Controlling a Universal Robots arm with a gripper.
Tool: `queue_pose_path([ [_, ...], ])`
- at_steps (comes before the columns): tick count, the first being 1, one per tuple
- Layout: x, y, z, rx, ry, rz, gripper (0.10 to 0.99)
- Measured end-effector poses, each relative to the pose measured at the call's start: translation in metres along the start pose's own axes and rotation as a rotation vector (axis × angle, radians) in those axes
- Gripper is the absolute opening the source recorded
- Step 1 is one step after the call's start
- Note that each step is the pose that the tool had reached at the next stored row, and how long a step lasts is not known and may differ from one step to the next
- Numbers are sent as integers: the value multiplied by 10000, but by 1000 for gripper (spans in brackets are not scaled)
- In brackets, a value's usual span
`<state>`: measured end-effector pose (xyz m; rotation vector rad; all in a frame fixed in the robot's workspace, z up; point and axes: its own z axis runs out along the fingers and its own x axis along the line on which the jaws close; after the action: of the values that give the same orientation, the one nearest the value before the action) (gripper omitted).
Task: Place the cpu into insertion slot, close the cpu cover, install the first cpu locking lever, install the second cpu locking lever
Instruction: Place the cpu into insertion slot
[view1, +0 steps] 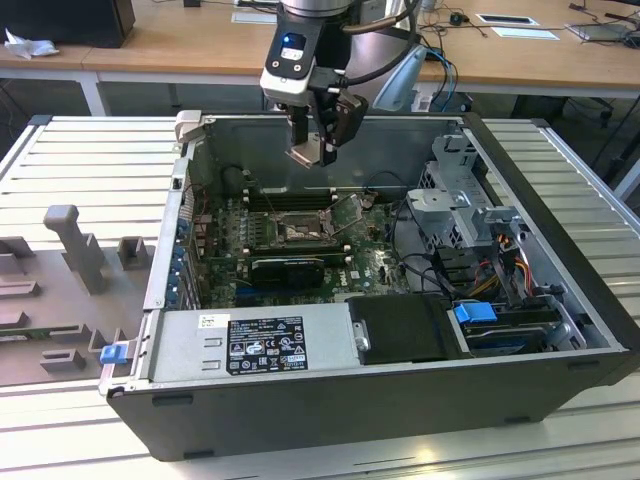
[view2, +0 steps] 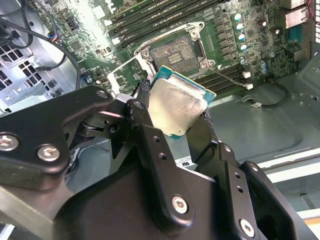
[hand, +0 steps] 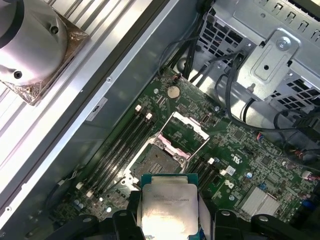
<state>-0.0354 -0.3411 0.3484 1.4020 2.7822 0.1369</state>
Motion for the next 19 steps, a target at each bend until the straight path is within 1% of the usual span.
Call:
queue_pose_path([
  [7,0,-1,16,1,-4,33,541],
  [19,-1,-3,29,-11,-54,606,541],
])
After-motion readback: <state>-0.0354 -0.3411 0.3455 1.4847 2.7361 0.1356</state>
